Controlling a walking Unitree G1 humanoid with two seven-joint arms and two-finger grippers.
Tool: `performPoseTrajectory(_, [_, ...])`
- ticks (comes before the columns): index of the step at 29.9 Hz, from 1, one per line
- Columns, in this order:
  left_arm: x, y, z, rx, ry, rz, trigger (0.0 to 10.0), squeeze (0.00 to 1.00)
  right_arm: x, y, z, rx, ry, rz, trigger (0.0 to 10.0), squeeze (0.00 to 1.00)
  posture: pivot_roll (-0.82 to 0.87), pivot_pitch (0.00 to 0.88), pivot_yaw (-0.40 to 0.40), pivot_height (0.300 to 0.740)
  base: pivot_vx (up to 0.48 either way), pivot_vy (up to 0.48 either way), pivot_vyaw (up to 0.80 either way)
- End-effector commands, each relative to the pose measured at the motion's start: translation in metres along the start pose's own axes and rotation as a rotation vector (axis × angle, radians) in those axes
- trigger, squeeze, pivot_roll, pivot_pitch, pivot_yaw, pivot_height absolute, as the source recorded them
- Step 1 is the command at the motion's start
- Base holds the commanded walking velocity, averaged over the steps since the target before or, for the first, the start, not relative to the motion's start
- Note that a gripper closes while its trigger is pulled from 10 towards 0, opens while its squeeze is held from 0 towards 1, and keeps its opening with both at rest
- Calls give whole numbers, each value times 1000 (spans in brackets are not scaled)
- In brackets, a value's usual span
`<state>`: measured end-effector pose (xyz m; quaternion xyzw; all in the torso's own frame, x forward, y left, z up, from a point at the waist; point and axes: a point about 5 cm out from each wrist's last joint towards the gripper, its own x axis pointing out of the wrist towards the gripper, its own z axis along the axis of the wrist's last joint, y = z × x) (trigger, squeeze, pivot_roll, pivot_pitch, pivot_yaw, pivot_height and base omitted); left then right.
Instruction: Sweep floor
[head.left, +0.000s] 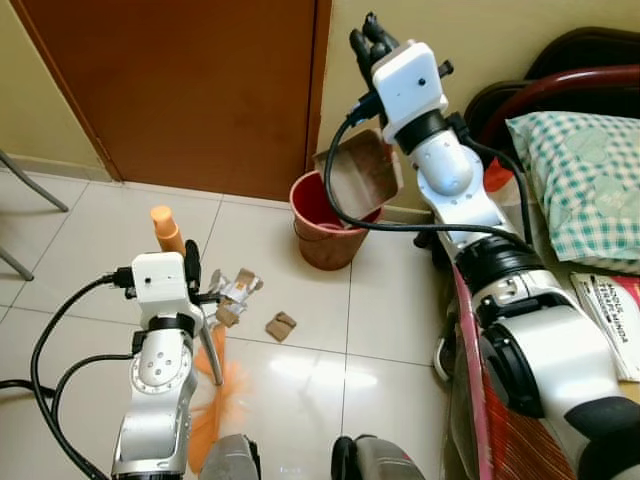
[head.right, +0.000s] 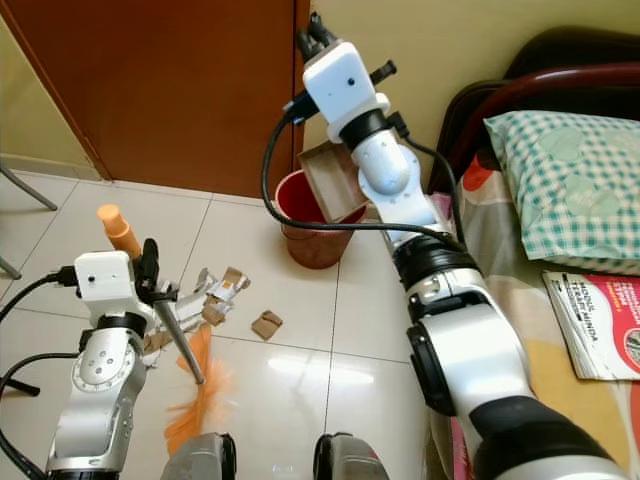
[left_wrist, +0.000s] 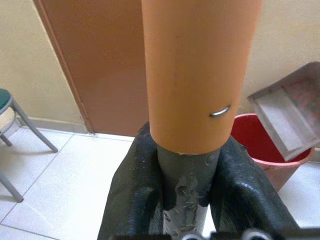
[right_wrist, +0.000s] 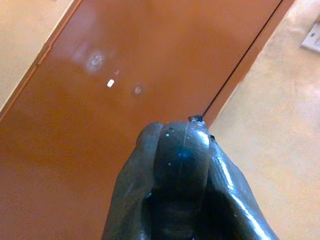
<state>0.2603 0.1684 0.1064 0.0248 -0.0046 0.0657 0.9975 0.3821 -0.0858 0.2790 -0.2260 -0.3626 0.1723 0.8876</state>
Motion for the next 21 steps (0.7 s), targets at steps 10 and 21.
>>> performPoseTrajectory(10, [4,-7,1,-18,-14,4,10000,0,43,-33,78,240,-301,-197,10000,0,74,95,-101,740,0,0,0])
performPoseTrajectory(21, [-4,8,-8,61,22,42,10000,0,10,-1,21,686,4,-255,10000,0,91,99,-99,740,0,0,0])
